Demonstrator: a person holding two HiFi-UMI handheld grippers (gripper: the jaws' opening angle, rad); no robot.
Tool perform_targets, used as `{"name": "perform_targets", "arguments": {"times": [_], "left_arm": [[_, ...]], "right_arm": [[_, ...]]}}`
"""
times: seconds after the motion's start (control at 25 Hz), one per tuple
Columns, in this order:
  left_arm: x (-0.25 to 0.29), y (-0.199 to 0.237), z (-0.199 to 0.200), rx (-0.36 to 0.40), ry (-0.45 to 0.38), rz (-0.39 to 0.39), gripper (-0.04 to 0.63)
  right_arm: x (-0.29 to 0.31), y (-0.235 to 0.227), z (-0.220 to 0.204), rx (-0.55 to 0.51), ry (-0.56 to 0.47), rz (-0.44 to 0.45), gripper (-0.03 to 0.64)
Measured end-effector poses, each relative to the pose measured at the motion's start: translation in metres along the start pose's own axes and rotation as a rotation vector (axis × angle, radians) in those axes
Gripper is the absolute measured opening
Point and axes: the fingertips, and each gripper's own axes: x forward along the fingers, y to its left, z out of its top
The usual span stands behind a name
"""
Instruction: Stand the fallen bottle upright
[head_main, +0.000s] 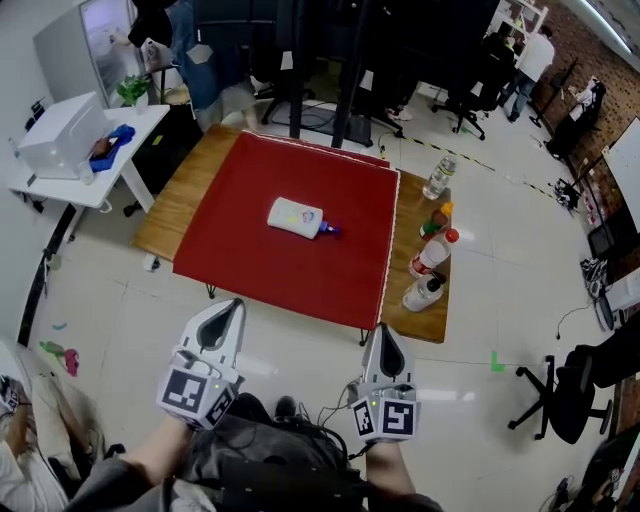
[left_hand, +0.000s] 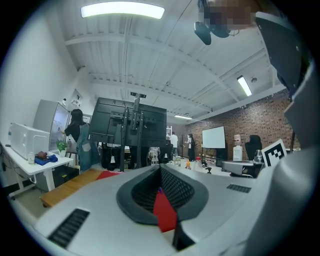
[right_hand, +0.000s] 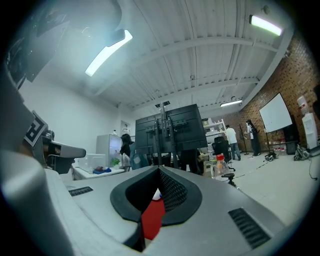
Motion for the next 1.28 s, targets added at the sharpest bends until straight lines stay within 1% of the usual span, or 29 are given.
{"name": "perform_targets", "arguments": {"times": [0.2,0.36,0.48,0.76,0.92,1.08,1.28], "left_arm": [[0.028,0.008,-0.001,-0.004,0.009,-0.007,0.029],[0.053,0.019,0.001,0.003,0.001,-0.039,0.029],[0.074,0.03,-0.002,-0.008,0.001,-0.054,0.029],[0.146,0.066,-0.011,-0.048,0.015,-0.09,0.029],[0.191,0.078,-0.014,-0.046,0.021,-0.137,0.029],[0.232,0.096,-0.018,-0.055,0.042,-0.165,0.029],[0.266,0.118,-0.019,-0.063,0.061,-0.19,0.029]], "right_arm": [[0.023,-0.004,-0.008,0.0,0.027,0.012,0.012],[0.049,-0.008,-0.009,-0.009,0.029,-0.005,0.014],[0.068,-0.012,-0.01,-0.017,0.03,-0.02,0.012],[0.137,-0.019,-0.015,-0.027,0.028,-0.072,0.012],[0.18,-0.026,-0.014,-0.041,0.023,-0.094,0.014],[0.215,-0.033,-0.015,-0.046,0.027,-0.116,0.012],[0.253,-0.035,-0.017,-0.047,0.032,-0.139,0.014]]}}
